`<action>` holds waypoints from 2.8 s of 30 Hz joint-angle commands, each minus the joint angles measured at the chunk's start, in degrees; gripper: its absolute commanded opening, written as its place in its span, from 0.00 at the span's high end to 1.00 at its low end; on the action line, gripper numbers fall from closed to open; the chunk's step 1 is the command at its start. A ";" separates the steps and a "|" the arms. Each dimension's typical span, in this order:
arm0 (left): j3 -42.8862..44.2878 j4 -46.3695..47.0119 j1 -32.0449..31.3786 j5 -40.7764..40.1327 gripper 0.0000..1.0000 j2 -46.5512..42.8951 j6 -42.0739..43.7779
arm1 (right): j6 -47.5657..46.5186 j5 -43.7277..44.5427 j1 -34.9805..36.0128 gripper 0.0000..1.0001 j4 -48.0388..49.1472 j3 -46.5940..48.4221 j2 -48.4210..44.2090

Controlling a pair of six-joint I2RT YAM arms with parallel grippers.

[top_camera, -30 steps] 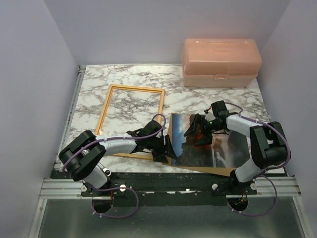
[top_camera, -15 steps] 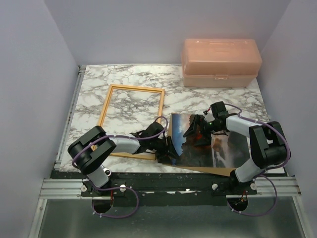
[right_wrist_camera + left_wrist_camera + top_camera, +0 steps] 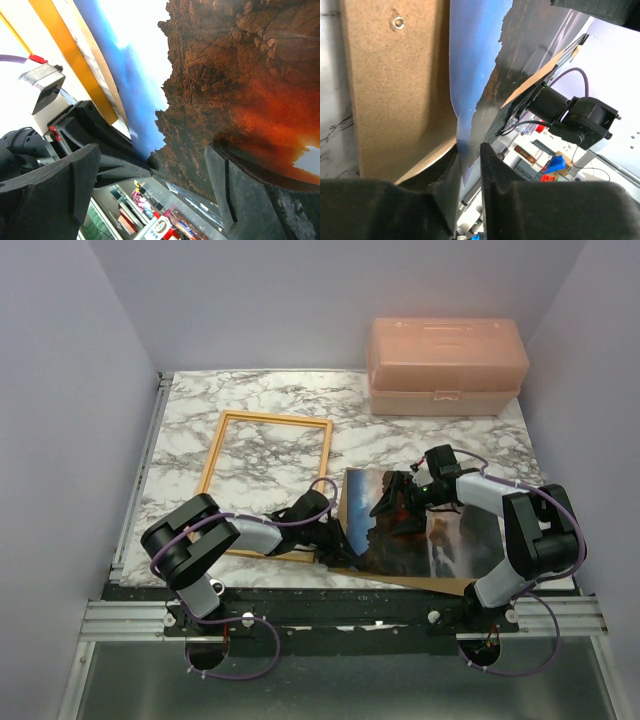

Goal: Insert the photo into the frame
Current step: Pick up the photo at the center of the board.

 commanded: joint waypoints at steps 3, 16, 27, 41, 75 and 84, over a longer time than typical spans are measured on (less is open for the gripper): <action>3.35 -5.85 -0.33 -3.32 1.00 -1.46 4.09 | -2.52 7.47 0.76 0.03 -1.81 -1.68 0.46; 9.02 -33.74 4.07 -13.19 1.00 -14.57 19.26 | -2.33 6.72 0.77 0.00 -4.04 4.37 -3.22; -2.18 -42.49 21.50 -12.66 1.00 -31.97 28.02 | -3.42 7.99 0.76 0.00 -4.99 5.59 -1.93; -9.51 -45.69 34.66 -6.77 1.00 -49.10 23.39 | 2.15 3.19 1.01 0.00 -2.25 2.56 -3.39; -16.12 -26.38 34.00 -0.67 1.00 -62.76 -3.69 | 59.61 11.16 21.09 0.20 75.48 -15.77 4.67; -18.90 -25.55 33.44 -0.74 0.94 -66.29 -6.84 | 59.09 14.97 21.02 0.47 71.77 -12.74 5.87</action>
